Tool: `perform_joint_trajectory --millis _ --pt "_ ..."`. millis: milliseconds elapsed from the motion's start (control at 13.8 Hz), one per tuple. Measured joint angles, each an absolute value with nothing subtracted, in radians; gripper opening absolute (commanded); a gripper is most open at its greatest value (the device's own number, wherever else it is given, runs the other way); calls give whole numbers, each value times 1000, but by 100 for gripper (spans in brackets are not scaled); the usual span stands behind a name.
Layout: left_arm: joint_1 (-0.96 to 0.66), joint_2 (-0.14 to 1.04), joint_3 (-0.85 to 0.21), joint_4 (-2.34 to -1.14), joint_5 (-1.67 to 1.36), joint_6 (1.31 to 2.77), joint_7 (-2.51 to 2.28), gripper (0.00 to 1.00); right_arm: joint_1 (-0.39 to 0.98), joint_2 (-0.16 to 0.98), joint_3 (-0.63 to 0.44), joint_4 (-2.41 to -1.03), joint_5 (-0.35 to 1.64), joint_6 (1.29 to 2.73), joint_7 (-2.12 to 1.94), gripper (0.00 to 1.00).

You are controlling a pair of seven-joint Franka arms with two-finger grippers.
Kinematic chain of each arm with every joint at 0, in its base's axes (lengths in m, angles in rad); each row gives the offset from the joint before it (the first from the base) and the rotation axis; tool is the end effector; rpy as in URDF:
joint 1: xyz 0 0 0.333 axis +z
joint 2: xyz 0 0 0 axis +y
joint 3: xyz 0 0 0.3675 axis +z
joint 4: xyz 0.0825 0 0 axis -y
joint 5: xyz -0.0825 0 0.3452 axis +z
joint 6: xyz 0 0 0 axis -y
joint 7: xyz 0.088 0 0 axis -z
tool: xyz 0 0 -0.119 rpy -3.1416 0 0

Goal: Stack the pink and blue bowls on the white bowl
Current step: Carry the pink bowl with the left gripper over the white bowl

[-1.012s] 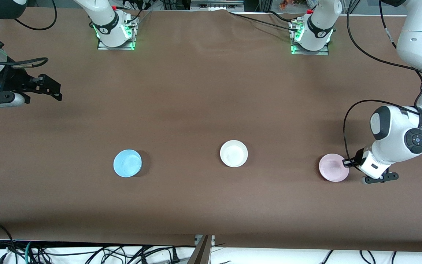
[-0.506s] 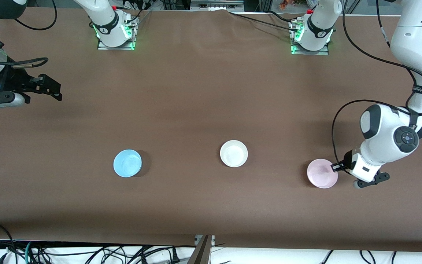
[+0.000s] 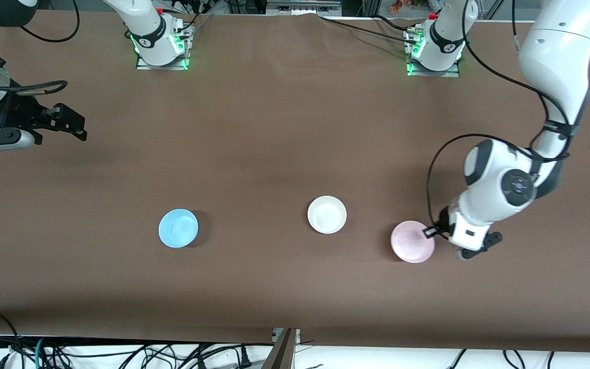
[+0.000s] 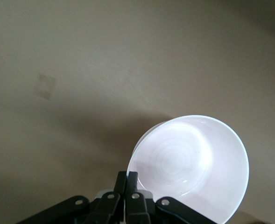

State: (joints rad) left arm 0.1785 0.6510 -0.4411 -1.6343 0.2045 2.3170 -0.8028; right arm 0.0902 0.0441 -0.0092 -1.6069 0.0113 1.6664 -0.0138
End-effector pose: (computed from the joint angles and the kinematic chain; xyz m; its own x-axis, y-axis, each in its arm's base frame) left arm 0.6857 -0.1209 0.3277 0.8773 0.4799 -0.0007 0.4751 -0.8684 0.1420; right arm 0.5373 0.0450 0.6335 0.9955 0.0936 0.0155 0.0938 -0.9955 -0.0106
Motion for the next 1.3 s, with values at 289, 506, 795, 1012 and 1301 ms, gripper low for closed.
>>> perform_joint_trajectory --millis 289,506,795,1012,1301 --pt "85 632 -444 -1631 205 2317 -961 0 90 44 -9 -1607 11 1666 -14 100" --pt "41 625 -445 -1631 205 2315 -1040 0 90 44 -9 -1607 11 1666 -14 100" --pt "-33 625 -446 -1642 205 2312 -1162 0 90 44 -9 -1607 11 1666 -14 100" --pt "-53 624 -456 -1643 205 2312 -1210 0 90 44 -9 -1607 11 1666 -14 100" --pt "-55 623 -485 -1662 205 2313 -1246 0 90 44 -9 -1607 11 1666 -14 100"
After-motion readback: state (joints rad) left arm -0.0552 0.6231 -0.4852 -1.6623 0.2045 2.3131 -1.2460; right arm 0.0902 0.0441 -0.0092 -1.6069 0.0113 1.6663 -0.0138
